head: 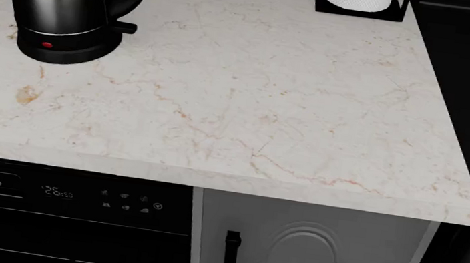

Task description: Press down the lever to turn on the electric kettle.

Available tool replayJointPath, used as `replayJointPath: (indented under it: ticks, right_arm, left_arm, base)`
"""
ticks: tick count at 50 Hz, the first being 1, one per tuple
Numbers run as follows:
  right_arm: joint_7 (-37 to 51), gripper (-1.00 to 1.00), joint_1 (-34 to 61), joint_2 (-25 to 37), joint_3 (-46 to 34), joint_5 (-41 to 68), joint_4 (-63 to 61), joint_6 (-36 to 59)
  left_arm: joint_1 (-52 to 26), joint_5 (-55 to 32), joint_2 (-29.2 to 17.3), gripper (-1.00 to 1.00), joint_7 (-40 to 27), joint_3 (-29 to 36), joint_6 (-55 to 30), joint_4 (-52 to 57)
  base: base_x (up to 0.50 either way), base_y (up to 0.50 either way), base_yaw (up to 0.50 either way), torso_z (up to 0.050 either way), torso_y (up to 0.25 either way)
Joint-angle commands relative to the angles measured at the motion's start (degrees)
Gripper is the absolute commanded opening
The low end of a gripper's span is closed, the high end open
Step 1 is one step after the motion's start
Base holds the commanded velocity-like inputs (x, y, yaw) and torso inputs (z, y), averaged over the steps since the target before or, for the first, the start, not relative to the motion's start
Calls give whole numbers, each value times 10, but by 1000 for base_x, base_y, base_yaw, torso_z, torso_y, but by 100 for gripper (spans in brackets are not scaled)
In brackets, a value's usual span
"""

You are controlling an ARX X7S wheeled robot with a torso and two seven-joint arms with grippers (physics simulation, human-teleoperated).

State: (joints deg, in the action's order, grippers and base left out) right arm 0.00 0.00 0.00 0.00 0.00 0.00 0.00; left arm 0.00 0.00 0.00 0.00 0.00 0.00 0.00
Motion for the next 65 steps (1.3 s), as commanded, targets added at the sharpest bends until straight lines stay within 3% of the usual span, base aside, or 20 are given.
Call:
replayJointPath:
  ticks: [1, 13, 19, 26, 38, 53, 65]
  right_arm:
    - [17, 100, 1, 14, -17, 14, 3, -3]
    - [33, 100, -5, 33, -40, 27, -72, 35]
    - [39, 100, 2, 42, -43, 38, -126, 73]
    - [39, 100, 39, 60, -45, 63, -252, 199]
    - [22, 100, 151, 68, -7, 177, -338, 374]
    - [-2, 100, 163, 74, -9, 218, -312, 375]
    - [-31, 100, 170, 86, -34, 242, -304, 381]
  left_arm:
    - [1, -15, -15, 100, -18, 18, 0, 1]
    - [22, -32, -39, 100, -31, 29, -25, 64]
    - [33, -32, -52, 100, -42, 29, -77, 151]
    - [21, -31, -76, 100, -42, 37, -184, 303]
    - [-62, -45, -107, 100, -47, 7, -420, 523]
    - [-31, -76, -105, 100, -27, 5, -362, 483]
    - [-24, -89, -111, 100, -32, -10, -370, 505]
  base:
    - [0, 0, 0, 0, 0]
    - [0, 0, 0, 0, 0]
    - [0, 0, 0, 0, 0]
    - [0, 0, 0, 0, 0]
    - [0, 0, 0, 0, 0]
    - [0, 465, 0, 0, 0]
    - [256, 252, 0, 0, 0]
